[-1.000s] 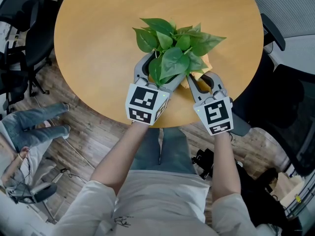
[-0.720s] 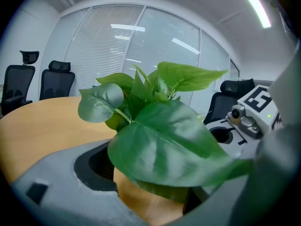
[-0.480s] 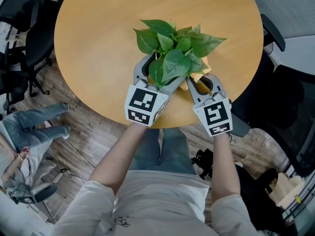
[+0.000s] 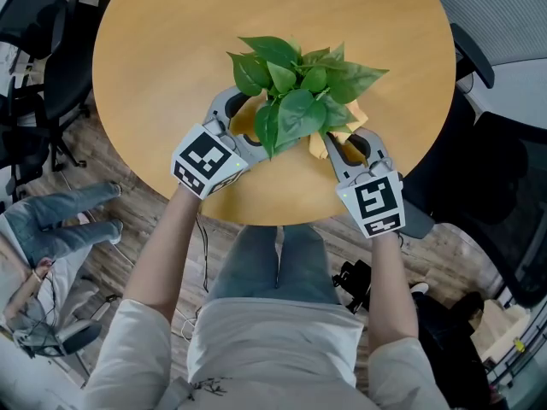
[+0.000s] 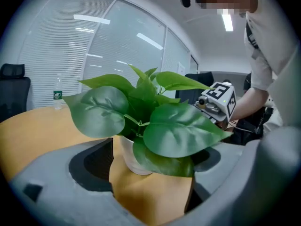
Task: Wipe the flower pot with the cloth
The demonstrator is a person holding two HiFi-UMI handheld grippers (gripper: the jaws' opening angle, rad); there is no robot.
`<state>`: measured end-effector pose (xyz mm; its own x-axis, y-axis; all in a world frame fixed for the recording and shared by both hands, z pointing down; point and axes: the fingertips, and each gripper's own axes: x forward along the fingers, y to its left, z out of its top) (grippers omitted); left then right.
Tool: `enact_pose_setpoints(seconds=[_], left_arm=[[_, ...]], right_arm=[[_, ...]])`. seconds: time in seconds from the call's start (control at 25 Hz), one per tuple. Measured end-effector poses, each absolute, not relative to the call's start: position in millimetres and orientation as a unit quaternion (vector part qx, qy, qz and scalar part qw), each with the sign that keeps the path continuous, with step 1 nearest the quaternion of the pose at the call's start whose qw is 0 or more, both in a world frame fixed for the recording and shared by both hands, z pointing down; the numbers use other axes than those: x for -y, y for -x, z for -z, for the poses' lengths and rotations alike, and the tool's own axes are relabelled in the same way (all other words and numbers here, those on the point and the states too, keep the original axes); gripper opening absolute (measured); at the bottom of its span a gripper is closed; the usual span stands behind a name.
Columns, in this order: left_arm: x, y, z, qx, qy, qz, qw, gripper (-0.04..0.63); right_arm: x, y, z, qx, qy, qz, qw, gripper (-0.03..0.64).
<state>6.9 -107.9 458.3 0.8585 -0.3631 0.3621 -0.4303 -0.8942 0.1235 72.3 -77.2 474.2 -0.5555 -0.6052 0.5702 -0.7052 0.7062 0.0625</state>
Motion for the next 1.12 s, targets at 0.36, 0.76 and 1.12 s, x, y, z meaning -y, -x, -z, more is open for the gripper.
enact_pose_setpoints(seconds=[0.36, 0.76, 1.12], left_arm=[[117, -16, -454, 0.182, -0.967, -0.154, 0.089, 0.462], [117, -15, -456, 0.193, -0.965, -0.156, 0.091, 0.431], [118, -19, -457, 0.236, -0.954, -0.154, 0.103, 0.431]], right_arm=[[75, -68, -473, 0.878, -0.368, -0.083, 0.294, 0.051], [102, -100, -466, 0.859, -0.405, -0.069, 0.305, 0.051], [108, -80, -462, 0.867, -0.389, -0.052, 0.308, 0.051]])
